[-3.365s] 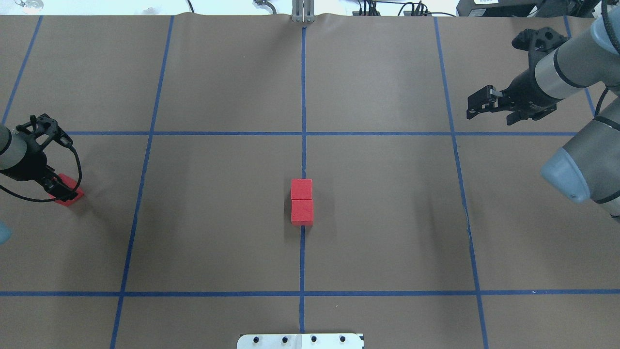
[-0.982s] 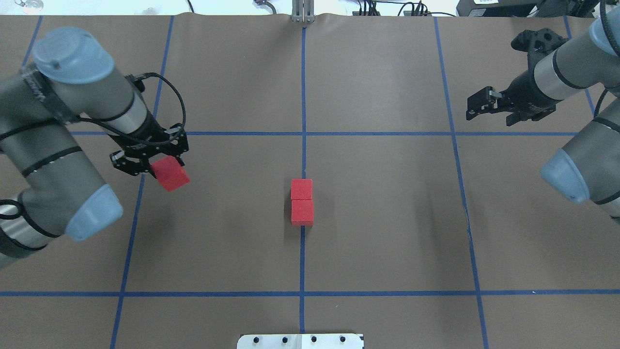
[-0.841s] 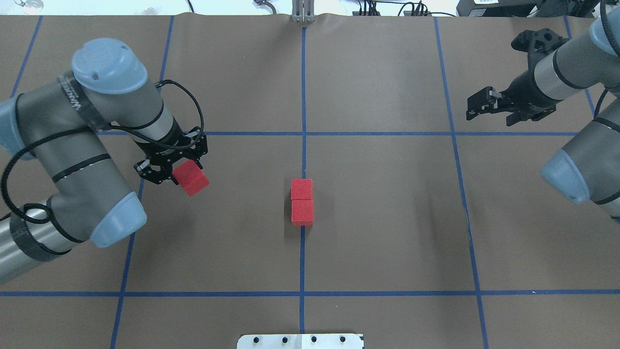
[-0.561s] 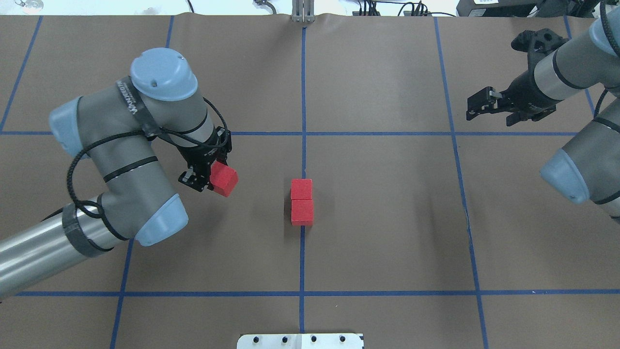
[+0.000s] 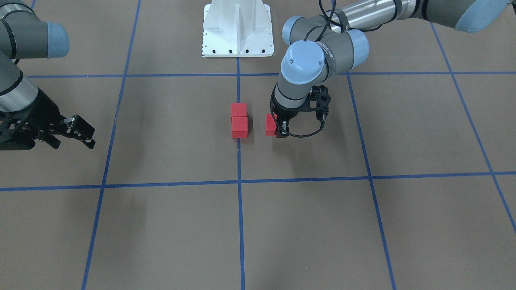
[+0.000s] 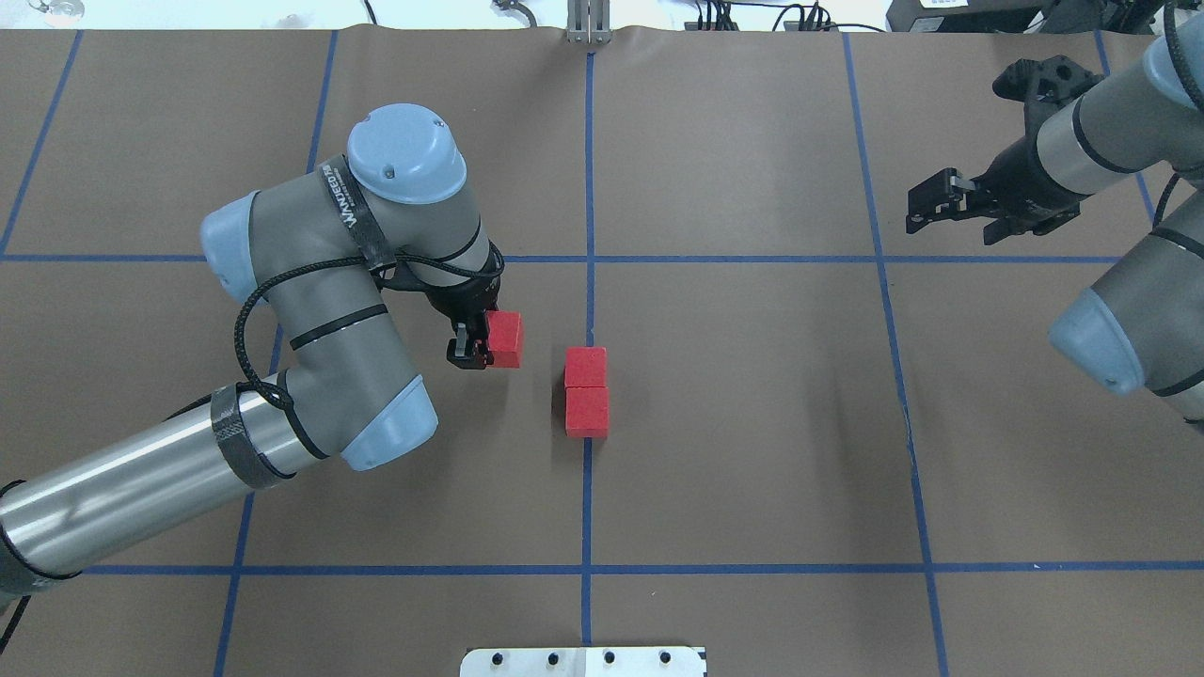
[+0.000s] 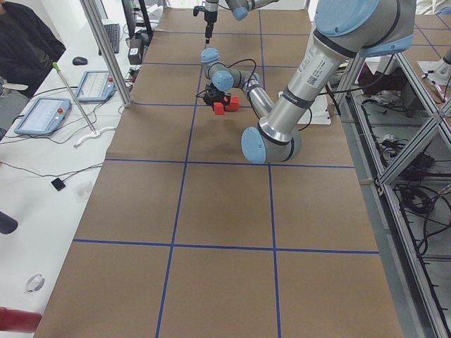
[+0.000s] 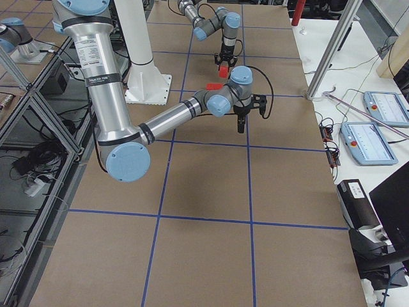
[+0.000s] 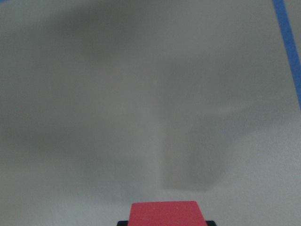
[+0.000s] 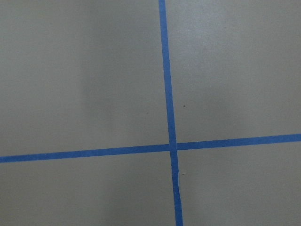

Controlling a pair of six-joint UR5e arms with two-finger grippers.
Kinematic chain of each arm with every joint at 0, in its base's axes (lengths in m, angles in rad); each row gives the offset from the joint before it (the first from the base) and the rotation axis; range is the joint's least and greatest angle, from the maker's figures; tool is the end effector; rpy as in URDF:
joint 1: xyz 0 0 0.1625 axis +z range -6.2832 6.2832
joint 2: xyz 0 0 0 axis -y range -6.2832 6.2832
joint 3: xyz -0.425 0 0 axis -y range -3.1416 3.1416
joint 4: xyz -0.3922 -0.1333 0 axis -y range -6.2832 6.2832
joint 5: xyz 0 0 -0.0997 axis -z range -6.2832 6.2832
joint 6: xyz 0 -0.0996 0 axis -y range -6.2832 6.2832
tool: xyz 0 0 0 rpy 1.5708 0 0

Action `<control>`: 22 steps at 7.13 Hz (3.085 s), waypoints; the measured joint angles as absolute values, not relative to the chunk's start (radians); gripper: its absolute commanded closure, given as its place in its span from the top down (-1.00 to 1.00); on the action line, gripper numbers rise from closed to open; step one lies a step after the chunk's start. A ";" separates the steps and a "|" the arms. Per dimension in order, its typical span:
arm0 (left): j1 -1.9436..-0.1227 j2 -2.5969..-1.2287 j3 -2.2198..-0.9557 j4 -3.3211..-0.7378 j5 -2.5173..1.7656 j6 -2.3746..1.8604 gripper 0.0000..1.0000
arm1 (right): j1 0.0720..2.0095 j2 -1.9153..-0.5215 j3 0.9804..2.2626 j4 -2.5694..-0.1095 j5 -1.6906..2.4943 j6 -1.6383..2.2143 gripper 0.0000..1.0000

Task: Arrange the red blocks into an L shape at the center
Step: 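Carry the red cube with the left gripper toward the two-cube row, then place the red cube with the left gripper beside the farther cube of the row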

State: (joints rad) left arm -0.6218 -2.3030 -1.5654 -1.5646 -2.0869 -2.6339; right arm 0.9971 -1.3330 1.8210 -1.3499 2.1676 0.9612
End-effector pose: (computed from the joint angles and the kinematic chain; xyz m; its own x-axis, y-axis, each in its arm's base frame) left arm 0.5275 -0.4816 0.2173 0.0855 -0.9963 0.0033 0.6514 0.0534 -0.7569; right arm -0.2476 -0.5256 0.3893 0.6218 0.0898 0.7780 -0.1709 0.9850 0.0230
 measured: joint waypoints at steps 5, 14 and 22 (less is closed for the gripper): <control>-0.575 -2.304 -1.543 -1.651 -2.009 -2.777 -1.00 | 0.997 -1.333 1.821 -1.350 2.168 0.962 1.00; -0.538 -2.315 -1.507 -1.694 -1.993 -2.841 -1.00 | 0.997 -1.334 1.821 -1.350 2.168 0.962 1.00; -0.528 -2.333 -1.472 -1.713 -1.985 -2.841 -1.00 | 0.997 -1.335 1.821 -1.350 2.167 0.961 1.00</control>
